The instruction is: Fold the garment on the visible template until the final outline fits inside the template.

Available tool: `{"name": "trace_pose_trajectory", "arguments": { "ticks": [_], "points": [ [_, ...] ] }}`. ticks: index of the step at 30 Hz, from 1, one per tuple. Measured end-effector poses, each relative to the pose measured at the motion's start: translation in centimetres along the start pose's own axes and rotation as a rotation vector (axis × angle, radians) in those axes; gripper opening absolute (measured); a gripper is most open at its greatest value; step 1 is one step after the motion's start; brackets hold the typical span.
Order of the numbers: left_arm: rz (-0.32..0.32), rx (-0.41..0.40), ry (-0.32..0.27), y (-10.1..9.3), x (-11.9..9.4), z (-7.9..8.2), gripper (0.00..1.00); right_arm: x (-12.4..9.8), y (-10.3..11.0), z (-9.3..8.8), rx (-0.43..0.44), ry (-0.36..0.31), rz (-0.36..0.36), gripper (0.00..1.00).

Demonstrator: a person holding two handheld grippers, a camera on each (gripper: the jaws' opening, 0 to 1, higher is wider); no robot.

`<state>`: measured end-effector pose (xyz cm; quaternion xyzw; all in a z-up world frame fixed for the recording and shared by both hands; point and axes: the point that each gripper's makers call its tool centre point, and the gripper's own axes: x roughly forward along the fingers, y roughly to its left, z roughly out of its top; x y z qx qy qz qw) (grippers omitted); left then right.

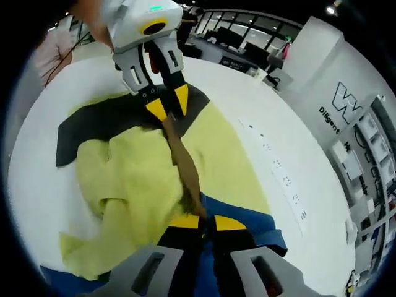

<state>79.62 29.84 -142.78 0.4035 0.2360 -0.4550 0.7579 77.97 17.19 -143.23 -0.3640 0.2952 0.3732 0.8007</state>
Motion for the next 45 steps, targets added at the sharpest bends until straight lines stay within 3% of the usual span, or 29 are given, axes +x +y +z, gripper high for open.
{"name": "trace_pose_trajectory", "arguments": {
  "ticks": [2, 6, 22, 34, 45],
  "points": [
    [-0.006, -0.001, 0.01, 0.0, 0.1, -0.3, 0.06, 0.0, 0.0, -0.2, 0.037, 0.0, 0.013, 0.0],
    [-0.035, -0.09, 0.014, -0.8, -0.3, -0.7, 0.04, -0.5, 0.9, -0.4, 0.104, 0.001, 0.06, 0.0],
    [-0.151, -0.152, 0.013, -5.9, -3.1, -1.1, 0.04, -3.5, 5.7, -1.3, 0.165, 0.015, 0.167, 0.0],
    [-0.195, -0.202, 0.013, -10.4, -5.8, -1.5, 0.04, -5.8, 10.0, -2.0, 0.211, 0.035, 0.238, 0.0],
    [-0.216, -0.201, 0.009, -13.6, -7.7, -2.2, 0.04, -7.8, 14.1, -2.7, 0.25, 0.044, 0.268, 0.0]
  ]
}}
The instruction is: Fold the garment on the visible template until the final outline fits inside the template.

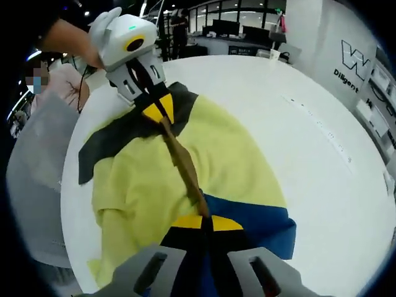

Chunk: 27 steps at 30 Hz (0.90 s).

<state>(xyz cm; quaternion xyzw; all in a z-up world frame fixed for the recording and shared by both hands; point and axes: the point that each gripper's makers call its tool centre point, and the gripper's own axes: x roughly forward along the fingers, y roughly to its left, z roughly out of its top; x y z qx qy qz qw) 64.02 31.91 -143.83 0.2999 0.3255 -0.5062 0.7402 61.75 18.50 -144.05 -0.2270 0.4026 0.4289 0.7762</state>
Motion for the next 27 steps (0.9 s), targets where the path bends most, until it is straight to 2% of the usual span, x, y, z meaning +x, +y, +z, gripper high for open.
{"name": "trace_pose_trajectory", "arguments": {
  "ticks": [10, 16, 22, 27],
  "points": [
    [-0.003, -0.019, 0.012, -2.9, -1.0, -1.1, 0.04, -0.8, 3.3, -1.2, 0.036, 0.018, 0.01, 0.0],
    [-0.014, -0.046, 0.018, -4.5, -1.9, -1.3, 0.04, -1.6, 4.5, -1.3, 0.041, 0.016, 0.024, 0.0],
    [-0.012, -0.091, -0.031, -5.0, -3.3, -0.1, 0.04, -2.9, 5.0, -0.2, 0.032, -0.017, 0.026, 0.0],
    [0.002, -0.081, -0.074, -4.7, -4.6, 0.9, 0.04, -4.2, 4.6, 1.2, 0.005, -0.076, 0.0, 0.0]
  ]
}}
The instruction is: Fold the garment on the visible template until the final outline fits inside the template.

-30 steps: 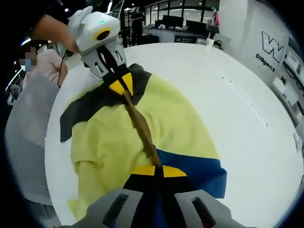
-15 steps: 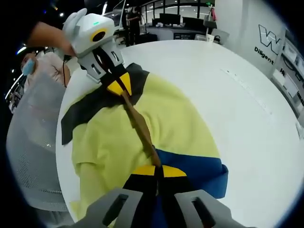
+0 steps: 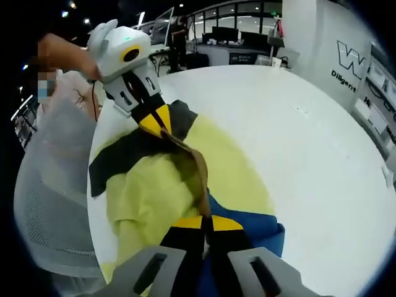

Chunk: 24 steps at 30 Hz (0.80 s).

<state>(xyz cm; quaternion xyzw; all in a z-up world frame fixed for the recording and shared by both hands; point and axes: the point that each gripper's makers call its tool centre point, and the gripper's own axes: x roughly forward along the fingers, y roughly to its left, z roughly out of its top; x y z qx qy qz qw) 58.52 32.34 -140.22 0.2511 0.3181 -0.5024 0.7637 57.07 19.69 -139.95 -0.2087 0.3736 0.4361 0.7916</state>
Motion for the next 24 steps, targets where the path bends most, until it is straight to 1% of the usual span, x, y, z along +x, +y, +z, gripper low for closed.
{"name": "trace_pose_trajectory", "arguments": {
  "ticks": [2, 3, 6, 7, 8, 10, 12, 14, 15, 16, 18, 19, 21, 24],
  "points": [
    [0.013, 0.014, -0.025, 0.4, -0.5, 0.7, 0.04, -0.6, -0.2, 0.7, 0.0, -0.026, -0.007, 0.0],
    [0.02, 0.007, -0.047, 0.7, -0.9, 1.2, 0.04, -0.9, -0.4, 1.0, -0.013, -0.034, -0.015, 0.0],
    [0.035, -0.015, -0.068, 1.6, -1.6, 1.8, 0.04, -1.7, -1.2, 2.0, -0.024, -0.056, -0.029, 0.0],
    [0.043, -0.028, -0.081, 2.1, -1.9, 2.2, 0.04, -2.0, -1.6, 2.5, -0.026, -0.063, -0.034, 0.0],
    [0.048, -0.025, -0.085, 2.5, -2.0, 2.4, 0.04, -2.1, -1.9, 2.8, -0.027, -0.069, -0.041, 0.0],
    [0.075, -0.039, -0.112, 3.6, -2.3, 3.1, 0.04, -2.4, -2.5, 3.6, -0.031, -0.081, -0.051, 0.0],
    [0.089, -0.066, -0.13, 4.6, -2.5, 3.8, 0.04, -2.7, -3.4, 4.6, -0.036, -0.095, -0.073, 0.0],
    [0.103, -0.072, -0.144, 5.4, -2.6, 4.6, 0.04, -2.8, -4.4, 5.6, -0.041, -0.104, -0.091, 0.0],
    [0.109, -0.074, -0.15, 5.7, -2.7, 5.0, 0.04, -2.8, -4.9, 6.0, -0.035, -0.109, -0.103, 0.0],
    [0.133, -0.085, -0.161, 6.5, -2.9, 5.6, 0.04, -2.9, -5.7, 6.4, -0.023, -0.111, -0.119, 0.0],
    [0.17, -0.101, -0.176, 7.6, -3.2, 6.5, 0.04, -3.0, -6.5, 7.2, -0.011, -0.123, -0.134, 0.0],
    [0.184, -0.121, -0.197, 8.3, -3.3, 7.2, 0.04, -3.1, -7.4, 7.7, -0.006, -0.13, -0.16, 0.0],
    [0.204, -0.157, -0.204, 9.4, -3.2, 7.8, 0.04, -3.2, -8.5, 8.5, 0.005, -0.139, -0.177, 0.0],
    [0.221, -0.156, -0.202, 10.6, -2.8, 8.4, 0.04, -3.1, -9.8, 9.6, 0.04, -0.15, -0.196, 0.0]
  ]
}}
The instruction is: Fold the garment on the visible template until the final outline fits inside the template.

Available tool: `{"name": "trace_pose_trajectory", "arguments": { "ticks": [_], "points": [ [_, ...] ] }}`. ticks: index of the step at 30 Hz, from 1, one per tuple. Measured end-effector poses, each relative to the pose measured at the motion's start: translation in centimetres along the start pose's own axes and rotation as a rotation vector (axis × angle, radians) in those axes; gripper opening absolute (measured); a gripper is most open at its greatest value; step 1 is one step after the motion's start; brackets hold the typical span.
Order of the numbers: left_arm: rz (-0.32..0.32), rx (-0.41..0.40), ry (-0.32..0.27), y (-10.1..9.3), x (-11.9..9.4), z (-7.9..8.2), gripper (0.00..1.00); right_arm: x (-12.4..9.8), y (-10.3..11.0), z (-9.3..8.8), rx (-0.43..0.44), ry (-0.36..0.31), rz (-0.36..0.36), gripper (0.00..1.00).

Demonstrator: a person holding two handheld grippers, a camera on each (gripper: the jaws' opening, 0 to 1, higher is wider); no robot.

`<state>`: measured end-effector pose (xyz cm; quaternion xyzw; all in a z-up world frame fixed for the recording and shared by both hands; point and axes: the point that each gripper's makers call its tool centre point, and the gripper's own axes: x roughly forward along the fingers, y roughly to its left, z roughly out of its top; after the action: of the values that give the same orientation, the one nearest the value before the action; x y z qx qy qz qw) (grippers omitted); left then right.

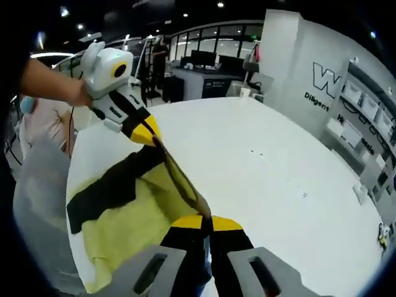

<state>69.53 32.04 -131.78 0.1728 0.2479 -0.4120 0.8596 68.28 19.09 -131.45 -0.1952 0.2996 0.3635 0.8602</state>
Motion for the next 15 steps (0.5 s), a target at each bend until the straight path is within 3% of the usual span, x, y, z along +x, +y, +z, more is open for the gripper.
{"name": "trace_pose_trajectory", "arguments": {
  "ticks": [6, 15],
  "points": [
    [0.032, -0.021, -0.006, 2.5, 1.6, 1.0, 0.04, 1.4, -2.6, 1.4, 0.031, -0.008, -0.047, 0.0],
    [0.047, -0.017, 0.042, 4.9, 4.8, 1.2, 0.04, 4.0, -5.2, 1.2, 0.044, 0.018, -0.084, 0.0]
  ]
}}
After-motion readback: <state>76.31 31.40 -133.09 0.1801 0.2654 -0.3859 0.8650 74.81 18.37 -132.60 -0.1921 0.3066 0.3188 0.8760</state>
